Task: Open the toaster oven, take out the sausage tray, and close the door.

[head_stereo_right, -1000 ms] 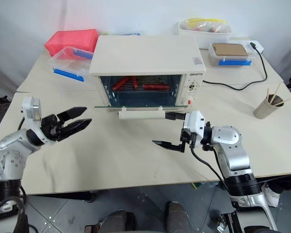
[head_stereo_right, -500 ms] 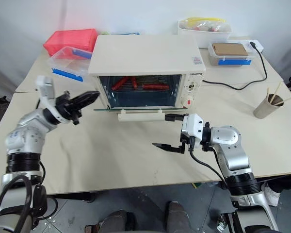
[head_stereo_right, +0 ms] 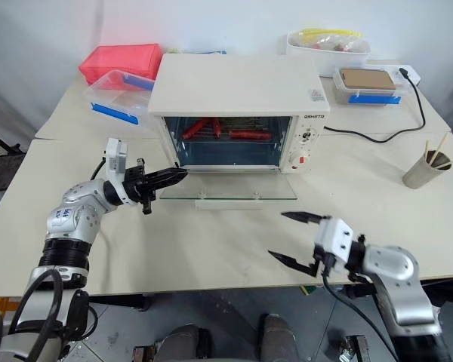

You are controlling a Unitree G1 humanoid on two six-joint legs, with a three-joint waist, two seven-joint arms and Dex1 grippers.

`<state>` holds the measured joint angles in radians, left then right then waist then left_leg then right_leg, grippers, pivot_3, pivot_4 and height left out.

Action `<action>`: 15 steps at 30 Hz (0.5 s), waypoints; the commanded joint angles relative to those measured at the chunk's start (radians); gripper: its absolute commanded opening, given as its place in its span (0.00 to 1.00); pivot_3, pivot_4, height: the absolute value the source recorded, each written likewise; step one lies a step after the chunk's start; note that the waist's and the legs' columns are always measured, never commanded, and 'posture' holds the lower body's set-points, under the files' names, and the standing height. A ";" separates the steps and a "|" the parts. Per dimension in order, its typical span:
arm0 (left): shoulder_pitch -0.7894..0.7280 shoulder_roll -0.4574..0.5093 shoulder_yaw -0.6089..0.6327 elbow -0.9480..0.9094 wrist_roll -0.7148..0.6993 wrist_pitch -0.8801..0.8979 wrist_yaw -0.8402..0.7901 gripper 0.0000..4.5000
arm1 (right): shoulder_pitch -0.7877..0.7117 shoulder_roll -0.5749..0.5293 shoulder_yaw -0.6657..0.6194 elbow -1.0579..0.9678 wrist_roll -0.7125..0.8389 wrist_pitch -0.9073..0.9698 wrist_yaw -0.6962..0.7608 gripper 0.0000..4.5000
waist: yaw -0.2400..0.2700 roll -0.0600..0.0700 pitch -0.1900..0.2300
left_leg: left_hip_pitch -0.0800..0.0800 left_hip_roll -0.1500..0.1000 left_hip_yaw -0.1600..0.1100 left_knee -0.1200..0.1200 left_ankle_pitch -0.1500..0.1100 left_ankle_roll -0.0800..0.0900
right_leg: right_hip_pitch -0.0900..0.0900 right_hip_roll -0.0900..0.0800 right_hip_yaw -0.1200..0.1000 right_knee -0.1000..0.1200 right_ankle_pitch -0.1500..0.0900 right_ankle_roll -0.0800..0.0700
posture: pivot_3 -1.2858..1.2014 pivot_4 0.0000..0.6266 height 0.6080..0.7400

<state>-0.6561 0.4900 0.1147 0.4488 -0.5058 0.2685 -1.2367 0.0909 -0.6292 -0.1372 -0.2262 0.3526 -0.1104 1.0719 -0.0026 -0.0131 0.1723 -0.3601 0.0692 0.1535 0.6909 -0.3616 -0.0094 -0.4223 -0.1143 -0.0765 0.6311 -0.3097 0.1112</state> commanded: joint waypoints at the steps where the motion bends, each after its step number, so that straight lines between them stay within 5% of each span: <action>1: 0.054 0.023 -0.026 -0.033 0.041 -0.068 -0.045 0.01 | 0.137 -0.010 -0.168 -0.065 0.004 -0.046 -0.074 1.00 | 0.002 0.000 0.000 | 0.000 0.000 0.000 0.000 0.000 0.000 | 0.000 0.000 0.000 0.000 0.000 0.000 | 0.52 0.24 1.00; 7: 0.144 0.013 -0.027 -0.065 0.090 -0.129 0.023 0.01 | -0.003 -0.045 -0.191 -0.153 -0.134 0.093 -0.304 1.00 | -0.013 -0.001 0.001 | 0.002 0.001 0.000 0.004 0.000 0.000 | 0.002 0.000 0.002 0.000 0.000 0.000 | 0.52 0.24 1.00; 12: 0.211 -0.002 -0.006 -0.133 0.087 -0.150 0.091 0.01 | -0.281 -0.025 0.023 -0.144 -0.276 0.194 -0.374 1.00 | -0.013 -0.001 0.000 | 0.002 0.001 -0.001 0.005 0.000 0.000 | 0.001 0.000 0.002 0.007 -0.001 -0.002 | 0.52 0.24 1.00; 15: 0.261 -0.007 0.016 -0.211 0.065 -0.124 0.142 0.14 | -0.446 0.024 0.167 -0.063 -0.375 0.179 -0.398 1.00 | -0.021 0.000 0.001 | 0.001 0.002 -0.001 0.005 0.000 0.000 | 0.000 0.000 0.002 0.008 -0.001 -0.002 | 0.52 0.24 1.00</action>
<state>-0.4143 0.4799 0.1096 0.2925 -0.4264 0.1399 -1.1229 -0.3203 -0.6139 -0.0130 -0.3061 0.0241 0.0854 0.6977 -0.0240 -0.0136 0.1729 -0.3589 0.0707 0.1525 0.6958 -0.3619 -0.0090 -0.4223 -0.1149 -0.0748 0.6395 -0.3106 0.1094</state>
